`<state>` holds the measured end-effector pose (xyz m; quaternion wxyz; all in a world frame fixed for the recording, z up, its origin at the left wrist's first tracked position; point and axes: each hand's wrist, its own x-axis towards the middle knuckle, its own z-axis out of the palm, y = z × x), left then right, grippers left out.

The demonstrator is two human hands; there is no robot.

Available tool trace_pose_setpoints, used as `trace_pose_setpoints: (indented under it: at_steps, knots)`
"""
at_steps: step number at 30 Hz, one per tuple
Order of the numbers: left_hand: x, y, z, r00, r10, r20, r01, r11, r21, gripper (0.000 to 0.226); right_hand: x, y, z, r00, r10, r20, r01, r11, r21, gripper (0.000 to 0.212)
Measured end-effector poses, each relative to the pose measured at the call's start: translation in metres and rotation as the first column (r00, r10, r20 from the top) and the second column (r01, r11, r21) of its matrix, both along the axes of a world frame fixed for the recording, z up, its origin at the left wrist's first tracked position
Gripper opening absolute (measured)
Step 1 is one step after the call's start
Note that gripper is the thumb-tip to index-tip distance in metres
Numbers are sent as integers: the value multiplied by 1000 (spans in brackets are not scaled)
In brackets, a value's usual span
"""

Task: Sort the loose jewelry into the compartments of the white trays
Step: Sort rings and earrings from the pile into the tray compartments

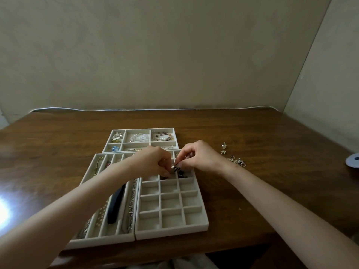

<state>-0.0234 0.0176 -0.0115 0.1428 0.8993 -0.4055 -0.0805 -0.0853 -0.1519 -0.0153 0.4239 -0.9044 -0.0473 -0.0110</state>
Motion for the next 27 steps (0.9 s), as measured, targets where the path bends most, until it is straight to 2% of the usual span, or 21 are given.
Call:
trace_pose_setpoints:
  at_steps: [4, 7, 9, 11, 14, 17, 24, 27]
  knots:
    - [-3, -3, -4, 986, 1, 168, -18, 995, 101, 14, 0, 0, 1, 1000, 6, 0, -6, 1000, -26, 13]
    - [-5, -4, -7, 963, 9, 268, -34, 996, 88, 13, -1, 2, 2, 1000, 12, -6, -12, 999, -48, 12]
    - [-5, -4, -9, 953, -5, 302, -19, 997, 77, 12, -1, 3, 3, 1000, 14, -3, -14, 997, -69, 10]
    - [-3, -3, -7, 962, 13, 271, -30, 998, 57, 11, -1, 4, 4, 1000, 21, 10, -20, 996, -92, 8]
    - [2, 2, 1, 963, 119, 241, -104, 992, -75, 10, 2, 8, 4, 999, 41, 35, -36, 990, -137, 8]
    - [3, 5, 4, 923, 227, 310, -165, 963, -214, 8, 6, 14, 3, 996, 70, 52, -58, 978, -200, 7]
    - [-1, 8, -2, 906, 263, 331, -134, 921, -366, 3, 11, 33, -1, 978, 211, 5, -182, 857, -482, 8]
    - [-1, 9, -3, 899, 278, 338, -134, 910, -391, 4, 12, 33, 0, 973, 229, 30, -184, 846, -501, 11]
